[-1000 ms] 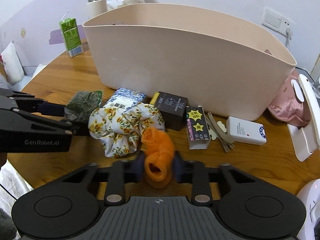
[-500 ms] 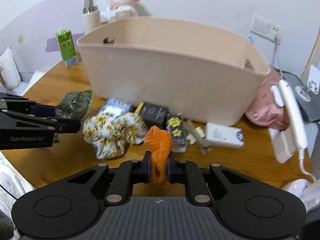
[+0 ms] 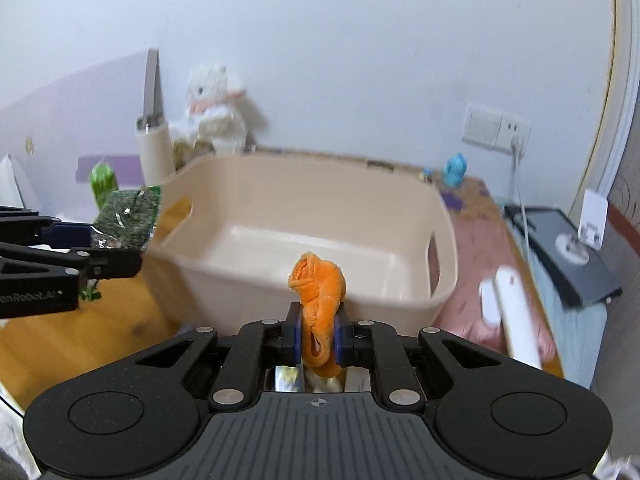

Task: Organize objects
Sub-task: 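Lift both held items and carry them over the beige basket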

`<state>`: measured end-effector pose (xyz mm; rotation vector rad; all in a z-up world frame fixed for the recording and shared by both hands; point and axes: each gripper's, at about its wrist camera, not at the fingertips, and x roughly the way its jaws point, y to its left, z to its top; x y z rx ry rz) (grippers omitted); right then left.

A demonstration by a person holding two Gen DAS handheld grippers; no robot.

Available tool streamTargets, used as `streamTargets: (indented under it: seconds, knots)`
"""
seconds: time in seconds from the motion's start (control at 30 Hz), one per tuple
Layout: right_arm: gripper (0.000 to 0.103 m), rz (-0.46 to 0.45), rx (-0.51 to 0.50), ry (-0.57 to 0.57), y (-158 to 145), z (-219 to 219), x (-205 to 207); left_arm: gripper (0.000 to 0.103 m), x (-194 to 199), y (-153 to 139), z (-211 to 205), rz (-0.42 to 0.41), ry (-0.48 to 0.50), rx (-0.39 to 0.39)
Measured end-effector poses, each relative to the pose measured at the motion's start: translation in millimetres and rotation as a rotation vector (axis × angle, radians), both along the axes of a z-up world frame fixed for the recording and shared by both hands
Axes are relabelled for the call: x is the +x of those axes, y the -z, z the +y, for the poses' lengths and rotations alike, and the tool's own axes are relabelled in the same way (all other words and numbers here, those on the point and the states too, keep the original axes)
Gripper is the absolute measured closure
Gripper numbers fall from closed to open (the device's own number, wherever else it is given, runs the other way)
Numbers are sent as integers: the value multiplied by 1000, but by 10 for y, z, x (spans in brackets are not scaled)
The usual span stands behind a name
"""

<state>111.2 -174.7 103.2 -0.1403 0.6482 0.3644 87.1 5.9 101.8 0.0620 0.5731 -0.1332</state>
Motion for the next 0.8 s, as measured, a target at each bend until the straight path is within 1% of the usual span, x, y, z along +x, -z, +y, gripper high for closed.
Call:
streamTargets:
  seconds: [0.1, 0.2, 0.33, 0.4, 0.53, 0.63, 0.7, 0.73, 0.77, 0.8]
  knots:
    - [89, -20, 18, 15, -91, -43, 175, 59, 219, -84, -105, -15, 14, 6]
    - [89, -33, 44, 35, -168, -66, 344, 59, 446, -122, -182, -13, -2, 17]
    - [89, -38, 56, 65, -208, -57, 574, 59, 743, -79, -310, -2, -20, 74]
    - [89, -27, 52, 76, -170, -35, 695, 59, 884, -8, -362, 18, -25, 96]
    - [89, 29, 42, 99, -1, -26, 908, 59, 1112, 204, -418, 79, -29, 119]
    - [89, 74, 23, 106, 137, -24, 1014, 59, 1241, 353, -440, 130, -30, 120]
    - [87, 77, -9, 126, 203, 3, 1050, 58, 1296, 425, -450, 158, -29, 117]
    - [83, 70, -28, 133, 211, 18, 1048, 58, 1313, 451, -449, 169, -25, 112]
    - [70, 64, -36, 129, 213, 23, 1042, 56, 1316, 460, -450, 175, -21, 108]
    - [67, 57, -30, 121, 200, 15, 1025, 54, 1299, 454, -451, 171, -18, 104]
